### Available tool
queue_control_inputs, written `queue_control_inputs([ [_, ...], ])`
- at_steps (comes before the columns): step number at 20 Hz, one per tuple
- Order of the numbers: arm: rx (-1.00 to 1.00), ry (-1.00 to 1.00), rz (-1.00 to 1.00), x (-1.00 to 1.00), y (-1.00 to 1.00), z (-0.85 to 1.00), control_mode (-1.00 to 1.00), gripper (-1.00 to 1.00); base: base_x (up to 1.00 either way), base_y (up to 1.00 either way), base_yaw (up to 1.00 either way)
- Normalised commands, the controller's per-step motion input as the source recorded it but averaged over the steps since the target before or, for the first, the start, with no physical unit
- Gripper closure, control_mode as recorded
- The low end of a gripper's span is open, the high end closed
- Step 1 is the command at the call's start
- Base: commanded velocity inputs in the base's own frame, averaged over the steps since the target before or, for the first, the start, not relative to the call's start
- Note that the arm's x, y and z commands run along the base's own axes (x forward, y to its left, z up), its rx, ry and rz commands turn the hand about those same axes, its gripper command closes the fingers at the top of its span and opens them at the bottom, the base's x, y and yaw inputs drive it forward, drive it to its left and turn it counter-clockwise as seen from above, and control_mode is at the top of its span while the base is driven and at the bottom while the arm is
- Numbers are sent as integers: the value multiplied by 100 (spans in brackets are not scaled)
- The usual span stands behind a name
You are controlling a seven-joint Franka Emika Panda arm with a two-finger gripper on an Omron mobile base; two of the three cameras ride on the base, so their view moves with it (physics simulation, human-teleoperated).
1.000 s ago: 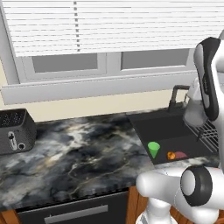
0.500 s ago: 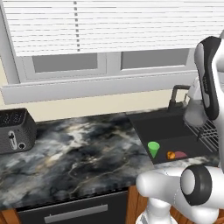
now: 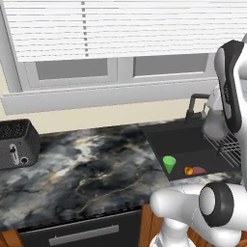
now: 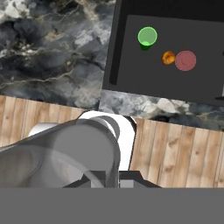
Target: Pick the cup and glass cup and place them in the sink. Then turn on the water.
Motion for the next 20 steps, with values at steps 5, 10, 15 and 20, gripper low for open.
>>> queue_control_inputs([
  [5,1,8,-6,22,14,-50,-100,100,0,0,0],
  [10,2,4,-13,56,5,-66,-100,100,0,0,0],
  [15,-2,1,-19,46,-6,-56,-100,100,0,0,0],
  [20,-4,0,-26,31,-8,-36,-100,100,0,0,0],
])
